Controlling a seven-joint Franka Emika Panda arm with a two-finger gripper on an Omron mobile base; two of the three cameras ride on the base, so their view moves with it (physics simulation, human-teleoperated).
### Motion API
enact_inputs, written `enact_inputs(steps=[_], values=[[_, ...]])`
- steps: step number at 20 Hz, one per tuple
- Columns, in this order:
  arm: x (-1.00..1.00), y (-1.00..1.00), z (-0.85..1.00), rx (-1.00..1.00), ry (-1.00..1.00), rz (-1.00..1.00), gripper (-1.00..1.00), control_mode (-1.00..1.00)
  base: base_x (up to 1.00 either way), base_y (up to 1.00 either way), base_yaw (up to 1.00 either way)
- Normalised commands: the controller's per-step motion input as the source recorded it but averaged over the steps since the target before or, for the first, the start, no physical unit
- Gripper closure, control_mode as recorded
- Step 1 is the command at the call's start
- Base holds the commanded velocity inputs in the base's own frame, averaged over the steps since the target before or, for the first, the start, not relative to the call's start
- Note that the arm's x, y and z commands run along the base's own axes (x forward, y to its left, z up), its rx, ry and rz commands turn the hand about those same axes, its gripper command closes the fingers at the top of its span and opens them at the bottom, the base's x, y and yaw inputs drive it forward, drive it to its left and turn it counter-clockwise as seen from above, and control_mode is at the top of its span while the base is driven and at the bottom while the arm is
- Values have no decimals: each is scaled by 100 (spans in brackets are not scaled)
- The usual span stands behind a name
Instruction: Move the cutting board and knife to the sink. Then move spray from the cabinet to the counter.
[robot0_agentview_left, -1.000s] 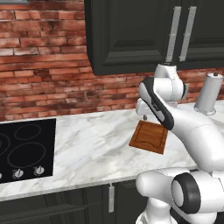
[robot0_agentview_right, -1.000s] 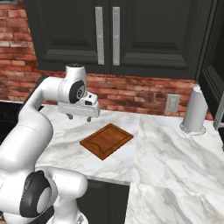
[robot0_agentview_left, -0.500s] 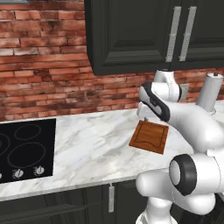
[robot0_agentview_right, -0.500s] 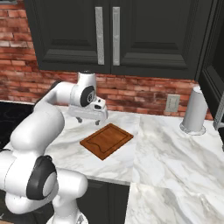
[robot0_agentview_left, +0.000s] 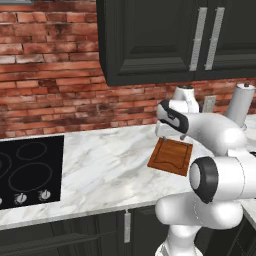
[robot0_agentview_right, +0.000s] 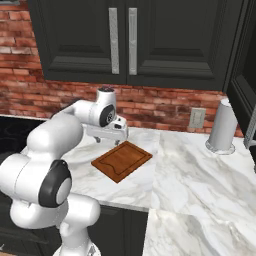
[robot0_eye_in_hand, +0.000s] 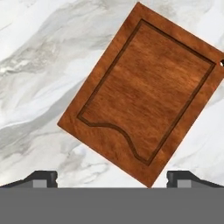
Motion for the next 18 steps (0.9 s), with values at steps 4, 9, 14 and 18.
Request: enact_inputs(steps=[4, 9, 14, 18], values=[[36, -2, -22, 0, -1, 0, -100, -100, 0, 0, 0], [53, 0, -26, 0, 0, 0, -100, -100, 0, 0, 0], [56, -3, -21, 0, 0, 0, -100, -100, 0, 0, 0], [54, -7, -13, 0, 0, 0, -100, -100, 0, 0, 0]])
